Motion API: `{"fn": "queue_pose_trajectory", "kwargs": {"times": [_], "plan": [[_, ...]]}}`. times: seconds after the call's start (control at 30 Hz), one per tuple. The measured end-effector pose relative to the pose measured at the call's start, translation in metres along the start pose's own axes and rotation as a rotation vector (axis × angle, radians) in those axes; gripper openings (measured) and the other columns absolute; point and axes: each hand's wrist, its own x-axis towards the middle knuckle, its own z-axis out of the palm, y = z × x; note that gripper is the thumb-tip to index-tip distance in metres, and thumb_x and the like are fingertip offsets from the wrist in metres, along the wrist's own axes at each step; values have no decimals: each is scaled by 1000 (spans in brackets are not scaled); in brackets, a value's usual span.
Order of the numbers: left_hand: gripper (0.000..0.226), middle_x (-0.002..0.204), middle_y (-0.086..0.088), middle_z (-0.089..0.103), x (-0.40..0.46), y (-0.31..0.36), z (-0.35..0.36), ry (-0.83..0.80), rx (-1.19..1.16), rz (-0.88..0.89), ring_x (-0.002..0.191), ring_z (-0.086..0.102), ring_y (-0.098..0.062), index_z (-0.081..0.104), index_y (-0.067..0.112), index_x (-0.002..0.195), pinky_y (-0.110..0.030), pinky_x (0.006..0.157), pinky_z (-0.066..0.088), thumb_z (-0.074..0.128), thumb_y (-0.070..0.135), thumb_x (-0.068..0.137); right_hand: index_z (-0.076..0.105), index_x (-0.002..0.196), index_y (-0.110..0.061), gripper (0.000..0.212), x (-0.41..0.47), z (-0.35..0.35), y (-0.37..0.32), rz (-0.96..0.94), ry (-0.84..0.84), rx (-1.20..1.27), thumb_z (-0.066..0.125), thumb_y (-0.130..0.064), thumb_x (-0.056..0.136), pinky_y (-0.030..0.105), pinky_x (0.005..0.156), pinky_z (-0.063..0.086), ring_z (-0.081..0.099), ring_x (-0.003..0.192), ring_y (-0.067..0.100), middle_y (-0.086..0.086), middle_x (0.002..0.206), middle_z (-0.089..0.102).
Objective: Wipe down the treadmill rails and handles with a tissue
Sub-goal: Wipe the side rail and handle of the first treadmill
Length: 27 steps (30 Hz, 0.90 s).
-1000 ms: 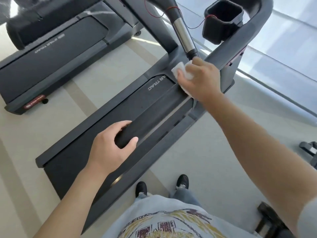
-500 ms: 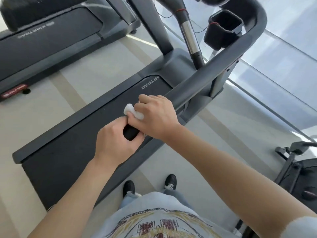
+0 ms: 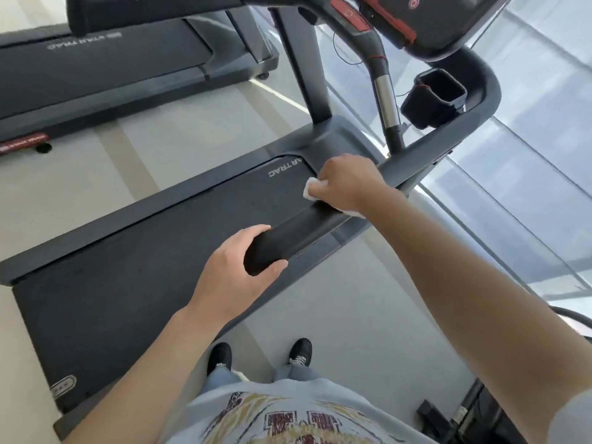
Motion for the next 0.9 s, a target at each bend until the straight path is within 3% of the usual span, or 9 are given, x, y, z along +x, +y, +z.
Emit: {"fn": "queue_pose_trajectory", "kwargs": {"times": [0.1,0.23,0.33,0.43,0.57,0.63,0.77,0.9], "plan": [[47,118,22,67,-9,-10,-10,-10,-41,-29,112,65,-7,59,34,128,-31,95,55,83,38,87,61,64,-11,49,-13,6,-67,-144,-85,-14,54,-50,92,35,54,39,52,60,26,4,61,55],[38,109,24,71,-21,-29,-17,56,-130,-80,110,66,-3,61,30,114,-26,93,52,85,37,85,47,58,-12,47,-30,21,-134,-270,-91,-67,49,-43,94,30,51,31,45,52,27,3,56,49],[38,111,21,71,-30,-38,-17,66,-147,-54,112,66,-8,62,27,117,-31,93,54,85,31,86,46,58,-11,49,-37,20,-139,-261,-101,-38,47,-46,93,31,52,34,47,54,28,3,57,51],[44,115,18,69,-32,-39,-15,50,-153,-34,114,65,-12,60,30,123,-24,93,51,85,30,86,46,62,-9,52,-36,7,-114,-177,-101,54,46,-54,88,32,53,38,44,56,24,1,58,46],[48,122,18,67,-32,-40,-17,11,-135,-13,119,62,-10,58,31,130,-18,96,47,82,31,88,54,66,-7,57,-18,-11,-36,81,20,6,47,-60,85,34,65,52,52,59,29,6,58,50],[49,125,19,66,-33,-39,-18,-5,-132,0,122,61,-10,57,31,132,-19,98,46,81,31,89,45,62,-9,54,-12,-12,-10,175,79,14,45,-57,86,36,68,54,49,59,30,9,59,47],[46,125,21,65,-31,-38,-20,-3,-130,5,122,61,-9,59,30,132,-13,98,42,79,29,91,45,64,-4,55,-12,6,-15,203,217,50,47,-52,93,41,65,45,42,63,25,12,68,48],[37,123,18,66,-19,-29,-19,-1,-142,30,120,62,-8,62,25,131,-11,97,42,74,23,96,47,60,-14,51,-40,38,-40,168,445,118,50,-47,99,34,59,32,50,65,27,3,71,44]]}}
